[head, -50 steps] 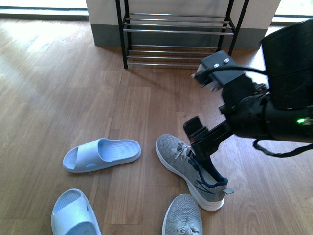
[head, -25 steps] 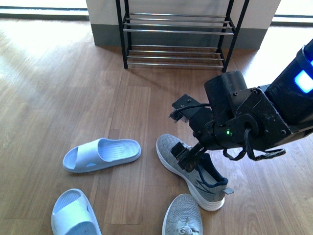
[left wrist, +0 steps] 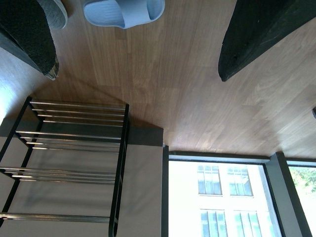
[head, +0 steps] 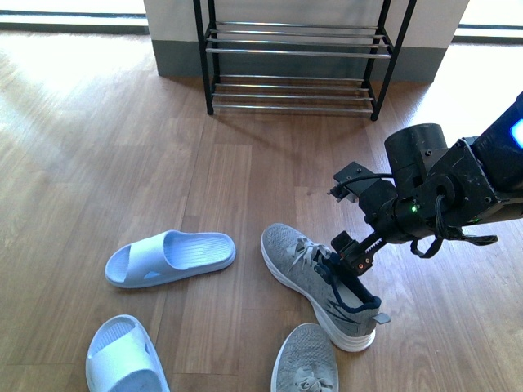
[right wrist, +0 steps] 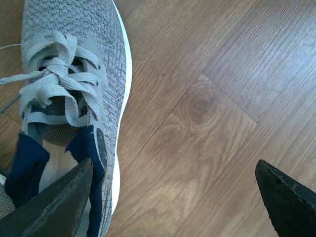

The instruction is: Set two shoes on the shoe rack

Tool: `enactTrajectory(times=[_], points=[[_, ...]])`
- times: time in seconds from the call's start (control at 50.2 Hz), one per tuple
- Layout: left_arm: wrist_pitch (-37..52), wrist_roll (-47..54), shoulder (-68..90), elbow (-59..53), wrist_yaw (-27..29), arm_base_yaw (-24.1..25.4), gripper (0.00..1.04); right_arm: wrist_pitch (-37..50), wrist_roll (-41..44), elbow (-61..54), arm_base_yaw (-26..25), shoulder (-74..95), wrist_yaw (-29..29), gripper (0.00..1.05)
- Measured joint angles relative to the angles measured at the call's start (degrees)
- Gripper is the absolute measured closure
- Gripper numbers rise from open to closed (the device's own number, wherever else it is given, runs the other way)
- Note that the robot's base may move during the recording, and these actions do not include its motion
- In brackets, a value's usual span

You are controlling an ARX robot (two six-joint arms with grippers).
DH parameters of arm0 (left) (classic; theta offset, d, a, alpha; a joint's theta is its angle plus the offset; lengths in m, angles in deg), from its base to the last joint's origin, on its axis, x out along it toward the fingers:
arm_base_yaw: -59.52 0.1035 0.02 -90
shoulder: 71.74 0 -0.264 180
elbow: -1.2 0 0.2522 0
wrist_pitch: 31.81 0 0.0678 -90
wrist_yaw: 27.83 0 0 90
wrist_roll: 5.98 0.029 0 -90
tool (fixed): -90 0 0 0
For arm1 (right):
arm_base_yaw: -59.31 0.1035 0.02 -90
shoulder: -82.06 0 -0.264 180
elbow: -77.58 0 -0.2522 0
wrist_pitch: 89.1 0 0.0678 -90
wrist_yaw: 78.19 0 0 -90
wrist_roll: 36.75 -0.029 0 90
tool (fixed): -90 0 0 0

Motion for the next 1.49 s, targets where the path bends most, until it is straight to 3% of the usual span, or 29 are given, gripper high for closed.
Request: enactTrajectory(times=[0.577, 0.936, 1.374, 1.433, 1.493], points=[[0.0, 0.0, 0.0, 0.0, 0.0, 0.0, 0.09, -3.89, 0.09, 4.07, -1.7, 6.14, -2.82, 0.09], [0.0, 0.0, 0.0, 0.0, 0.0, 0.0, 0.09, -2.6, -6.03, 10.01, -1.77, 13.9, -1.38, 0.1], [0.0, 0.0, 0.0, 0.0, 0.0, 0.0, 0.09, 0.28, -5.03, 3.85, -2.58, 11.17, -6.01, 0.93], [0.0, 0.0, 0.0, 0.0, 0.0, 0.0, 0.09, 1.38, -5.05, 1.66, -3.1, 9.18, -5.6, 1.02], [0.0, 0.0, 0.0, 0.0, 0.0, 0.0, 0.09, 2.29, -5.68, -1.11, -4.11, 5.79, -4.39, 1.03]])
